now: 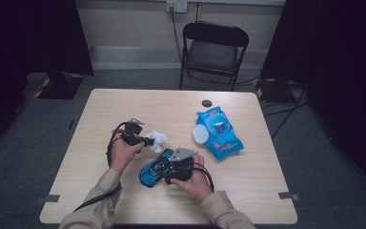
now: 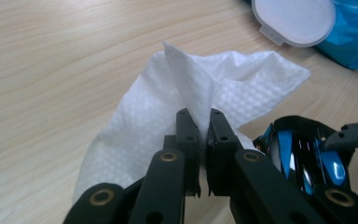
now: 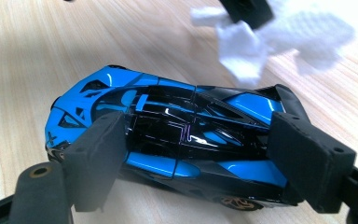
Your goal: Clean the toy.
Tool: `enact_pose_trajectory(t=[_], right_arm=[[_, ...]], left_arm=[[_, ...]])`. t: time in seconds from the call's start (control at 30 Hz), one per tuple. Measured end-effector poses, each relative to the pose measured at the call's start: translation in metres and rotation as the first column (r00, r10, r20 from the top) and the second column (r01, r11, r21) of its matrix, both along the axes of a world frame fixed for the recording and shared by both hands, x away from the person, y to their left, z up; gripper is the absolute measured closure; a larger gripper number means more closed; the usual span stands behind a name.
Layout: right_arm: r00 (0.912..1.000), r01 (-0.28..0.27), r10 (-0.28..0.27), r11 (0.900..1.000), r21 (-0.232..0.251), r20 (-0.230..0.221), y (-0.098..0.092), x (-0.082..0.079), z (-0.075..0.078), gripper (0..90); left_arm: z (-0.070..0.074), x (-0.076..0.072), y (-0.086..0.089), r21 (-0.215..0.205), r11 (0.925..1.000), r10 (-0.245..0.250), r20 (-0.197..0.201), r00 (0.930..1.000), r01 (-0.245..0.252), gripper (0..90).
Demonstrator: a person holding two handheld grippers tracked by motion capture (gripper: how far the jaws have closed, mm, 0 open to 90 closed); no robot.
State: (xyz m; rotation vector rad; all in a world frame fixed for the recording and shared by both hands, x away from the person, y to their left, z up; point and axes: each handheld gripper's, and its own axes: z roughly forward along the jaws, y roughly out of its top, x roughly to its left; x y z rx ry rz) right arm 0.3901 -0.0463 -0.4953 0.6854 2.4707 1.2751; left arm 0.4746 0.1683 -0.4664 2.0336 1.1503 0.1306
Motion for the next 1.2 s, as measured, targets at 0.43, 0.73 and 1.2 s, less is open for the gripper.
enact_pose_trajectory(t=[0.43,0.73,1.2], right_arm=[[1.0,-0.002,0.002,1.0,0.001,0.001,0.0,0.0,0.0,19.3],[1.0,-0.004,0.004,1.0,0.003,0.002,0.0,0.0,0.0,19.3],[1.0,-0.005,0.005,1.0,0.001,0.003,0.0,0.0,0.0,19.3]], left_arm=[[-0.021,0.001,-0.029,-0.009,0.9991,-0.043,-0.051,0.9978,0.043,85.3],[-0.025,-0.003,-0.026,-0.03,0.998,-0.057,-0.077,0.9954,0.055,85.5],[-0.022,-0.011,-0.017,0.002,0.9966,-0.082,-0.094,0.9923,0.082,85.8]])
